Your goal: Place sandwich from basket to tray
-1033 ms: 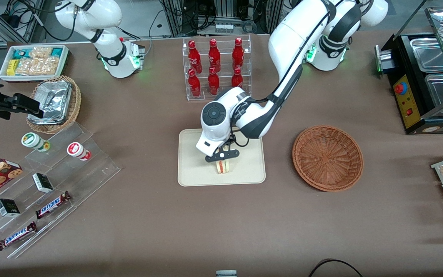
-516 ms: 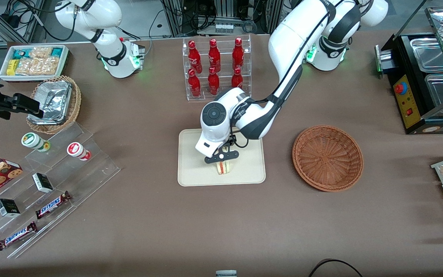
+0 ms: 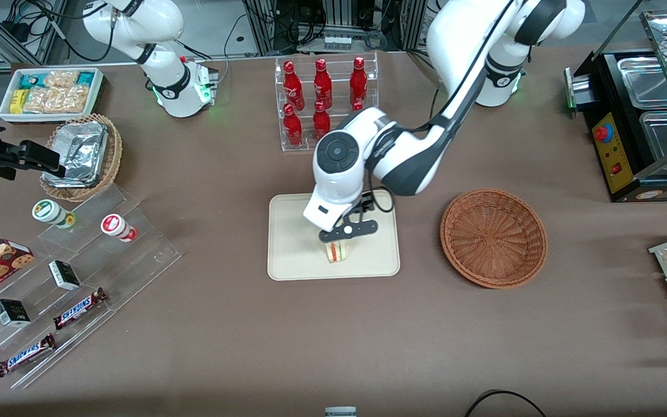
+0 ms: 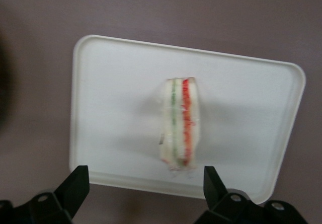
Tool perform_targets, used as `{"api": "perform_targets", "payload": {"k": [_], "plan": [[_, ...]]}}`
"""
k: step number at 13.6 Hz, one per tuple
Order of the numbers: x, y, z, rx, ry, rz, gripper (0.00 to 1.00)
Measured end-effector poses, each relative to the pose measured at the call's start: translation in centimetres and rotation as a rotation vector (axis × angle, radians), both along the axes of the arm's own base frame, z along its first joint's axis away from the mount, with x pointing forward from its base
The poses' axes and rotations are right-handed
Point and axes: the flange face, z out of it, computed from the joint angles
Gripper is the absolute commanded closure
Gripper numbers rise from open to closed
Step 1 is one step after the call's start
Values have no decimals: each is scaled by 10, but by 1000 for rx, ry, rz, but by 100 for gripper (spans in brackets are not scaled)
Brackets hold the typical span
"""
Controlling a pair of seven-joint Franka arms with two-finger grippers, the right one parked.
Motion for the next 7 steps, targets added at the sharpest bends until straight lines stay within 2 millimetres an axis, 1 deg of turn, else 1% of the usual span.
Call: {"api": "perform_targets", "payload": {"k": [1,2,5,7], "plan": [[6,17,6,24,25,-21,0],[11,34,8,48,50,-38,0],[30,75,8,85,55,-94,0],[41,112,10,110,64,-141,0]]}}
